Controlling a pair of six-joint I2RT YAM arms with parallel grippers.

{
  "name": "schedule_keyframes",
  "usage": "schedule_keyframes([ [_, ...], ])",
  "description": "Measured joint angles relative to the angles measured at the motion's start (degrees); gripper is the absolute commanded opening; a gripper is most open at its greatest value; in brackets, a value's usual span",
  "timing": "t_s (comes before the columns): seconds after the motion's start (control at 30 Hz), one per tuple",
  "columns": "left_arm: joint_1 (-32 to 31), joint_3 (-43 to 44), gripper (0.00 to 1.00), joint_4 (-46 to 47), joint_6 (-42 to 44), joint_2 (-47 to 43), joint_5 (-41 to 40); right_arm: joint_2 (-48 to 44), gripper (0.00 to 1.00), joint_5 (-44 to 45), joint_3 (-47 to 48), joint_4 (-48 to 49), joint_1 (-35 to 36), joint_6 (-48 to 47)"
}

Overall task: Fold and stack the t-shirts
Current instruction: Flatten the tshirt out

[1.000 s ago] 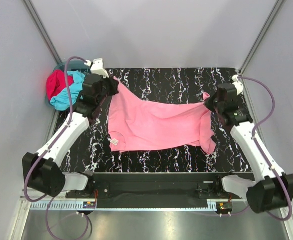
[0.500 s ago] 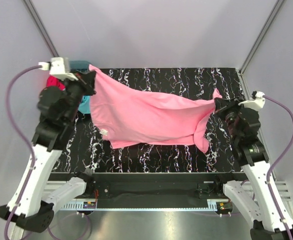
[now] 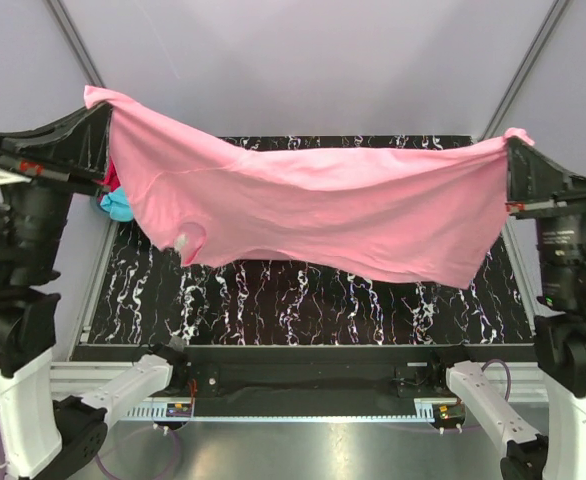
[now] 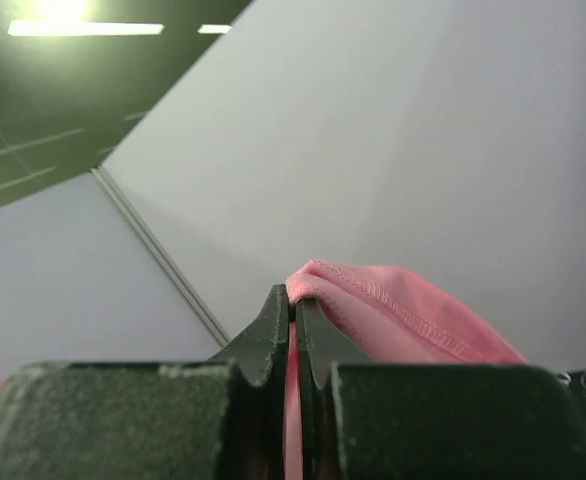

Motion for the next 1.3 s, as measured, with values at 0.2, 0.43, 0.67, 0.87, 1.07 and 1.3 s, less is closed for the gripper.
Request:
schedule_keyframes([
  [0.2,0.0,2.4,0.00,-2.8,-0.9,-2.1,4.2,-0.3,0.00,-0.6,6.4,-0.8,0.0,-0.7],
  [0.43,0.0,10.8,0.00,-7.9,-1.6,-2.1,6.9,-0.3,0.00,-1.3,9.9,-6.8,0.0,-0.9],
  [0.67,0.6,13.8,0.00,-7.5,-1.7,-2.1,8.2,-0.3,0.00,-1.1,13.0,-8.7,0.0,-1.7],
  [0.87,0.6,-4.8,0.00,-0.3,0.0,-1.8,5.9,-0.1,0.00,1.9,4.7,-6.6,0.0,-2.2],
  [1.07,0.7,-23.8,0.00,4.8,1.0,7.9,1.4,3.3,0.00,6.3,-10.9,-5.5,0.0,-0.4],
  [1.3,2.2,-35.9,0.00,8.9,1.7,15.9,-1.6,6.7,0.00,9.0,-30.4,-2.9,0.0,3.7],
])
